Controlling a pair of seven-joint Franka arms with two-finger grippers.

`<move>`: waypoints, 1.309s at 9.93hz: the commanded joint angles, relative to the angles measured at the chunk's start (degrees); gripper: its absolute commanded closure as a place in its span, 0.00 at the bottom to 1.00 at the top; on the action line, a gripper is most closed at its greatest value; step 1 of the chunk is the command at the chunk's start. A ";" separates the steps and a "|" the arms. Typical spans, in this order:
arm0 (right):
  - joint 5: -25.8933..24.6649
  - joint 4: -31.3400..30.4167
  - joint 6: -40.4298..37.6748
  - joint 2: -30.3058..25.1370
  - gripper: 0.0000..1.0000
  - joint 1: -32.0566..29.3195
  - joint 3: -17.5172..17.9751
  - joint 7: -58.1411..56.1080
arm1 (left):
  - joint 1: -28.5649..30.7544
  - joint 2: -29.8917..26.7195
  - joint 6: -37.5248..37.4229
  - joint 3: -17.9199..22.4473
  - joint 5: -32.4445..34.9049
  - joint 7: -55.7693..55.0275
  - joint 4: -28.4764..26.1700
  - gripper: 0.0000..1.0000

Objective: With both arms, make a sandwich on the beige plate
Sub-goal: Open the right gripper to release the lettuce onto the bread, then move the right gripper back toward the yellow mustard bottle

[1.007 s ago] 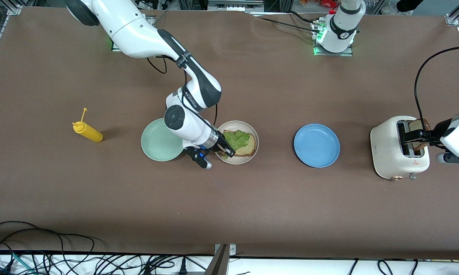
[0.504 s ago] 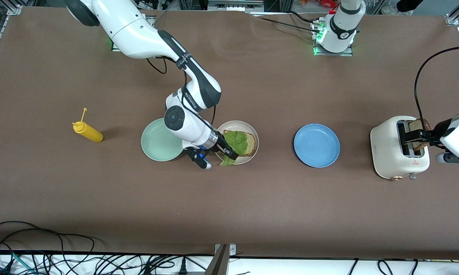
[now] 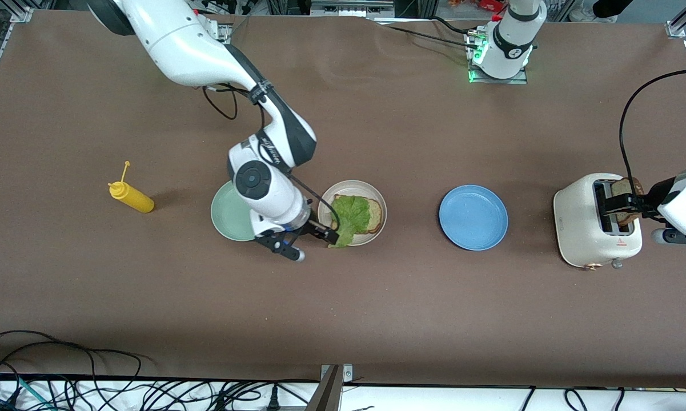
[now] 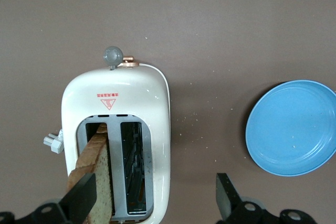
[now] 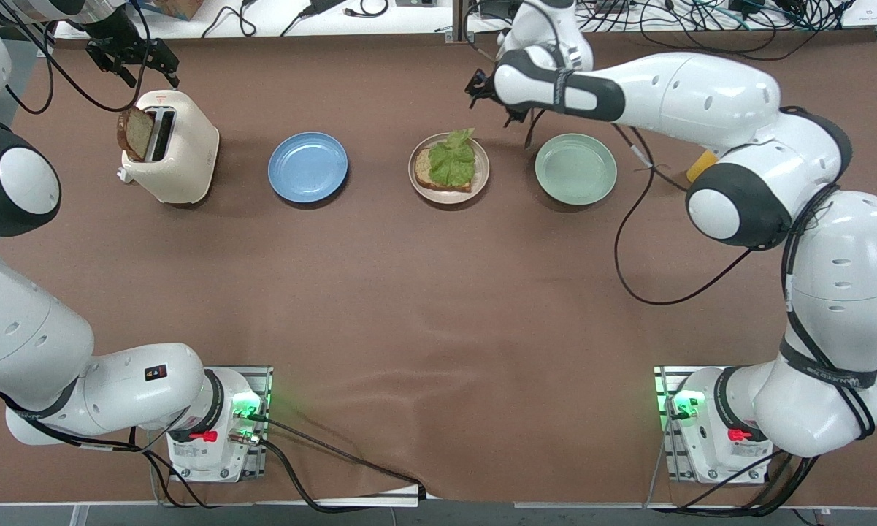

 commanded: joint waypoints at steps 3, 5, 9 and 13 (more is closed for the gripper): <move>-0.47 -0.66 -14.59 -8.46 0.00 -0.39 -11.43 -23.35 | 0.05 -0.11 -0.88 -0.16 1.76 0.41 0.53 0.00; -0.46 -0.31 -14.96 -9.52 0.00 -0.39 -16.10 -26.72 | 0.05 -0.11 -0.88 -0.16 1.76 0.33 0.53 0.00; -0.73 -1.18 -15.92 -15.66 0.00 1.10 -17.00 -22.03 | 0.13 -0.11 -0.88 -0.16 1.76 0.50 0.53 0.00; -6.61 -1.45 -23.57 -17.35 0.00 1.63 -19.79 -14.60 | 1.01 -0.29 -1.06 0.11 3.59 0.85 0.70 0.00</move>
